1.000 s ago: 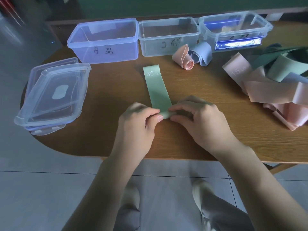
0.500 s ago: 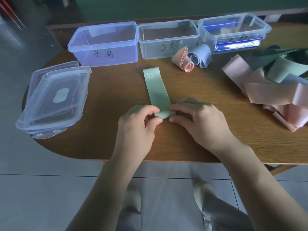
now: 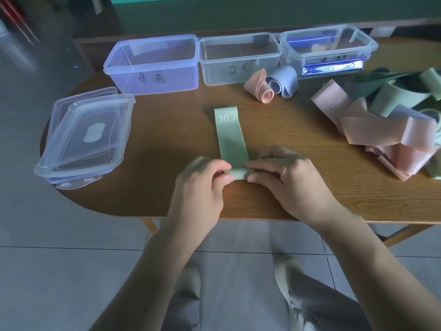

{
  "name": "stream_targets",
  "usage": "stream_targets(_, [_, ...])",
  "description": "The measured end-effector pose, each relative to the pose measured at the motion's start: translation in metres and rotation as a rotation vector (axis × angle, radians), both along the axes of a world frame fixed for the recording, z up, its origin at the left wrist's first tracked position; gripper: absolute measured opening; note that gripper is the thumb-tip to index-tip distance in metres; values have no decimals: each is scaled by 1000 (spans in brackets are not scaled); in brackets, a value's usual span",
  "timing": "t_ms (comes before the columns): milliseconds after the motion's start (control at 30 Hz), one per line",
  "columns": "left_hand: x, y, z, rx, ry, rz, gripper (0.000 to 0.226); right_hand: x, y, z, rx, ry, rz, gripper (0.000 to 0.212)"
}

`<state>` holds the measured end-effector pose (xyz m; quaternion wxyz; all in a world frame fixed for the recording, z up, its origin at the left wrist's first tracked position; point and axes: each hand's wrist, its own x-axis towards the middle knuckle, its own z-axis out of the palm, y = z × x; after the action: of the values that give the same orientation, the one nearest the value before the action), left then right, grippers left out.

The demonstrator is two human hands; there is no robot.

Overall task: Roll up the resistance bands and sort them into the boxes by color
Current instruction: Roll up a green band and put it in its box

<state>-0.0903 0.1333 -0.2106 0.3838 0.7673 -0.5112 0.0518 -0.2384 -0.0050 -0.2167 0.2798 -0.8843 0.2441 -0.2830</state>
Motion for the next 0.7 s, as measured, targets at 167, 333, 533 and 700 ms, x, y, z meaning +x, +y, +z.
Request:
stream_targets(167, [-15,13,-2,16,12,-24,11,-18,10,0,3,16,53,30])
stream_targets(333, [-12,11,0,19,10,-21,10,-19,12,4,19,28,53,30])
stream_targets(533, [-7,8,0,-13,-21,-19,5,-15,5,12,144,-27,28,11])
stream_targets(700, [-6,7,0,-73,10,-32,11,-10,-2,9,128,-20,46,3])
